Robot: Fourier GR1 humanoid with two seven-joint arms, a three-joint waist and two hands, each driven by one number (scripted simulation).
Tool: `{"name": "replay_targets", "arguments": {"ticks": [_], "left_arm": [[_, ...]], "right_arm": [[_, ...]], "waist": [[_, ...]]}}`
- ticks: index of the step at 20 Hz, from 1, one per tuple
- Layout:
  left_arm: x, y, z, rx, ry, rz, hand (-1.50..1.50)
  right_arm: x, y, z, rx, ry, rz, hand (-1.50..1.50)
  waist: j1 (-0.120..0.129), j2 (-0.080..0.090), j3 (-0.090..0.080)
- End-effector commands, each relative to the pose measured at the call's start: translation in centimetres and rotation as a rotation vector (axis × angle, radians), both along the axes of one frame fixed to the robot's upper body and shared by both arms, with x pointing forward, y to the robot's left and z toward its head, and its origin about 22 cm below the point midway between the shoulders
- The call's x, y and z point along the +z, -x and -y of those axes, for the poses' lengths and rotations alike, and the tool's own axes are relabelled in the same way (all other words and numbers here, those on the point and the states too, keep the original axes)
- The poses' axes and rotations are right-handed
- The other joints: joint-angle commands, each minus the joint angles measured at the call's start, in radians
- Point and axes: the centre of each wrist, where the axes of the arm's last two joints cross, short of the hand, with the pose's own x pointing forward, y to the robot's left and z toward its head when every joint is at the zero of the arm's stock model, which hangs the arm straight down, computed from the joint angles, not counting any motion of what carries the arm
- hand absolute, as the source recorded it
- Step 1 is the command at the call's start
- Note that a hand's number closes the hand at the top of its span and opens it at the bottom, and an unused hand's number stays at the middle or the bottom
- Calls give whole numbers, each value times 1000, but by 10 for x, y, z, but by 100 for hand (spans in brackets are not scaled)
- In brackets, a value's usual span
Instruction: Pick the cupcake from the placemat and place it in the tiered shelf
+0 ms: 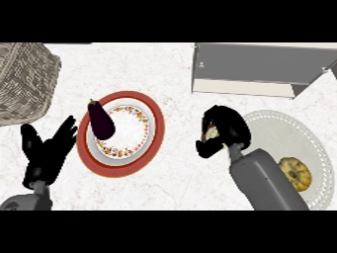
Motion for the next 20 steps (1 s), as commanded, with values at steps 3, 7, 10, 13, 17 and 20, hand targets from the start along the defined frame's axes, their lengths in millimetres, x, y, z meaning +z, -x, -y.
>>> {"name": "replay_targets", "arguments": {"ticks": [3, 7, 10, 13, 17, 20], "left_arm": [[-8, 5, -6, 24, 0, -50, 0], [-11, 12, -7, 40, 12, -29, 0], [-10, 13, -9, 35, 3, -36, 0], [1, 2, 2, 25, -11, -22, 0], [7, 12, -13, 9, -6, -33, 0], [1, 5, -4, 0, 6, -33, 0]], "right_arm": [[65, 36, -56, 123, -110, 232, 150], [129, 49, -49, 57, -99, 401, 150], [177, 64, -35, -30, -110, 494, 150], [217, 70, -28, -78, -84, 513, 150], [264, 65, -24, -138, -88, 550, 150], [286, 60, -3, -172, -85, 577, 150]], "waist": [[-25, -3, -2], [-27, -5, -2], [-34, -8, -2], [-22, -2, -2], [-7, 0, -2], [-13, 1, -2]]}}
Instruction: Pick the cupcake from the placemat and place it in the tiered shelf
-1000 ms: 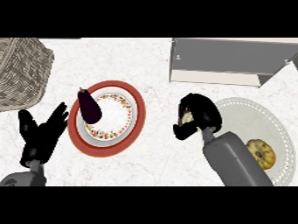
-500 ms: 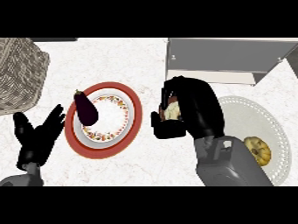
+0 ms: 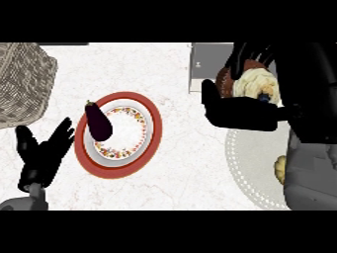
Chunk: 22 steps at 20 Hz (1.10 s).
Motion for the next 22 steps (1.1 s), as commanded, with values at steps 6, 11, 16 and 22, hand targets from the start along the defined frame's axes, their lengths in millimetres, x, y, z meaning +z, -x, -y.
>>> {"name": "replay_targets", "arguments": {"ticks": [6, 11, 16, 22], "left_arm": [[-17, 1, 10, -15, 13, -15, 0], [2, 0, 7, -14, -3, -2, 0], [-7, -12, 15, -32, 4, 3, 0], [-6, 1, -9, -1, -10, -9, 0]], "right_arm": [[82, -36, 29, -141, -55, -8, 150], [101, -68, 56, -167, -84, 1, 150], [106, -100, 78, -156, -42, -15, 150], [78, -128, 108, -108, 21, -71, 150]], "waist": [[9, 6, -2], [16, 7, -1], [15, 10, -2], [16, 10, -1]]}}
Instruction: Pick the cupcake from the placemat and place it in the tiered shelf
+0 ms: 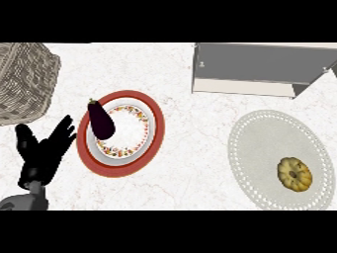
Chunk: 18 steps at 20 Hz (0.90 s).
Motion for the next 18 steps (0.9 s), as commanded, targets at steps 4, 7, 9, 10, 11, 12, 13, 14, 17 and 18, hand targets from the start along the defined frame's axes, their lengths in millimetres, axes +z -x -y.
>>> {"name": "replay_targets", "arguments": {"ticks": [4, 7, 9, 10, 11, 12, 13, 14, 17, 18], "left_arm": [[-7, 0, 4, 17, 13, -30, 0], [0, 11, 13, -6, 11, -29, 0], [-5, 8, 18, 2, 8, -26, 0], [-9, -6, 7, -3, -3, -24, 0], [-1, 11, -1, 17, -10, -24, 0], [-14, 7, 4, -16, 11, -33, 0], [-7, 0, 8, -1, 9, -36, 0], [2, 9, -11, -21, 15, -23, 0], [21, -6, -9, -6, 15, -27, 0], [4, -7, -8, -1, 10, -20, 0]], "right_arm": [[-26, -38, 16, 10, 63, -18, 150], [-21, -46, 34, 0, 79, -12, 150], [-44, -61, 20, -6, 79, -20, 150], [-26, -57, -5, 5, 76, -27, 150], [-49, -56, 36, 6, 71, -22, 150], [-49, -69, 11, -9, 85, 7, 150], [-50, -68, 21, 0, 93, -12, 150], [-49, -70, 34, -8, 74, 11, 150], [-72, -80, 9, 8, 85, 21, 150], [-66, -82, 30, 1, 100, 25, 150]], "waist": [[4, 4, -2], [8, 3, -1], [10, 5, -2], [3, 4, -2], [0, 1, -1], [11, 7, -2], [5, 4, -2], [12, 5, -2], [12, 5, -1], [8, 7, -2]]}}
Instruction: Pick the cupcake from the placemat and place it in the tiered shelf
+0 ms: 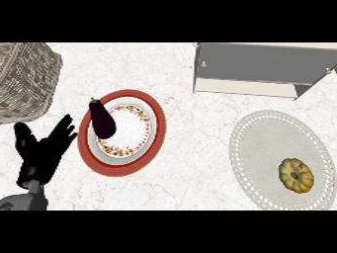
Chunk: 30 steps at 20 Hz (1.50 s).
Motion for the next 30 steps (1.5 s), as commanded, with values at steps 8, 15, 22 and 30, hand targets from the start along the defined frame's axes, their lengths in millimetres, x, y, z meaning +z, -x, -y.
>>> {"name": "replay_targets", "arguments": {"ticks": [8, 15, 22, 30], "left_arm": [[-20, -13, 16, 11, -5, -16, 0], [-14, -1, 0, 6, -1, -27, 0], [-4, -7, 13, 2, -18, -5, 0], [-14, 6, 22, 18, 3, -33, 0]], "right_arm": [[0, -15, 0, 53, 2, 38, 150], [-1, -19, 10, 10, -89, 28, 150], [0, -20, 29, -41, -352, 106, -150], [31, -10, 44, -5, -691, 195, -150]], "waist": [[-7, 3, -2], [-2, 1, -2], [-1, 2, -1], [-10, -5, -1]]}}
